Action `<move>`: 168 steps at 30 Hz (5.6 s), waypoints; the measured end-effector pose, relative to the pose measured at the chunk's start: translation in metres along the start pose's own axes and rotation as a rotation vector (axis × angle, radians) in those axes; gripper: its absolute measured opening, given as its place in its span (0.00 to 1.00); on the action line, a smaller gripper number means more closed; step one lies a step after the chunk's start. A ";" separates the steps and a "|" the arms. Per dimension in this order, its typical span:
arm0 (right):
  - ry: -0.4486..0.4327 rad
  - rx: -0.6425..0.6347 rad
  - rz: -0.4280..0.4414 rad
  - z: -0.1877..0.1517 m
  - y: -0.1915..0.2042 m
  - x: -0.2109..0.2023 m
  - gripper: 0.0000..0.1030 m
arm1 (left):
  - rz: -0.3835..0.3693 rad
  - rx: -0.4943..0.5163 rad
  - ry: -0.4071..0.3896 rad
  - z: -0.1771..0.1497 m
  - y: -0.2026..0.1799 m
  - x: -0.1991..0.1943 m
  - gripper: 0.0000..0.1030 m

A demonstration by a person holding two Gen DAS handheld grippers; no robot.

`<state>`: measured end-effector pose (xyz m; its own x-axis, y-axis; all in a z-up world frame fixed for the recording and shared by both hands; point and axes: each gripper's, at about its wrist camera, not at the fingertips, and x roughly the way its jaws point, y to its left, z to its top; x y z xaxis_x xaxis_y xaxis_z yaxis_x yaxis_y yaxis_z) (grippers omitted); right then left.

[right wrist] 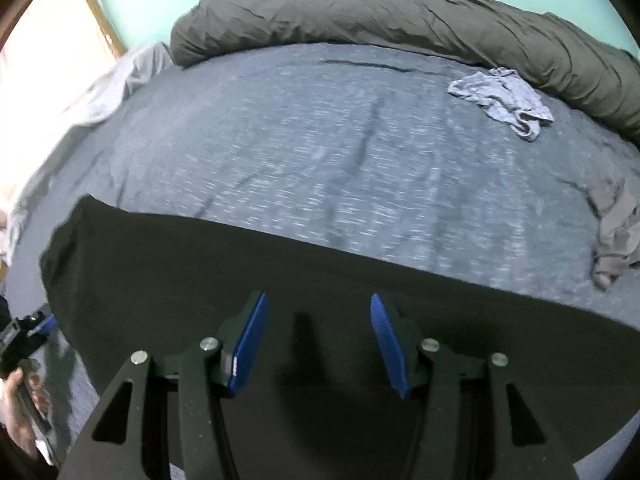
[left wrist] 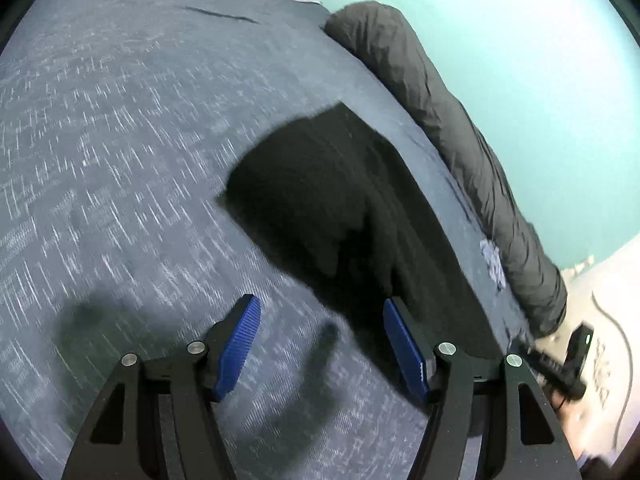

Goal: Fold clothes

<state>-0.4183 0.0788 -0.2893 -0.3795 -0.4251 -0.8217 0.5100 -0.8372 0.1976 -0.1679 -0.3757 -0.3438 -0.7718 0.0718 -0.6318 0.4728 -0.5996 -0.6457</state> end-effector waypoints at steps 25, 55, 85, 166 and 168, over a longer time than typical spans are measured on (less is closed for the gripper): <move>0.029 0.025 0.044 -0.042 0.018 0.006 0.54 | -0.138 -0.208 -0.053 0.044 0.021 0.013 0.78; 0.091 0.015 0.011 -0.056 0.020 0.009 0.54 | 0.023 -0.096 -0.120 0.042 0.036 -0.007 0.37; 0.141 -0.508 -0.075 0.022 0.079 0.086 0.15 | 0.060 0.125 -0.111 0.018 -0.024 -0.004 0.46; 0.088 -0.290 -0.281 -0.014 -0.113 0.029 0.25 | 0.113 0.248 -0.039 -0.021 -0.046 0.001 0.56; 0.087 -0.323 -0.276 -0.018 -0.108 0.029 0.15 | 0.112 0.249 -0.040 -0.021 -0.046 0.000 0.56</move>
<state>-0.4703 0.1630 -0.3438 -0.4763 -0.1585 -0.8649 0.6195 -0.7585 -0.2021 -0.1812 -0.3311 -0.3230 -0.7389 -0.0343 -0.6730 0.4408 -0.7800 -0.4442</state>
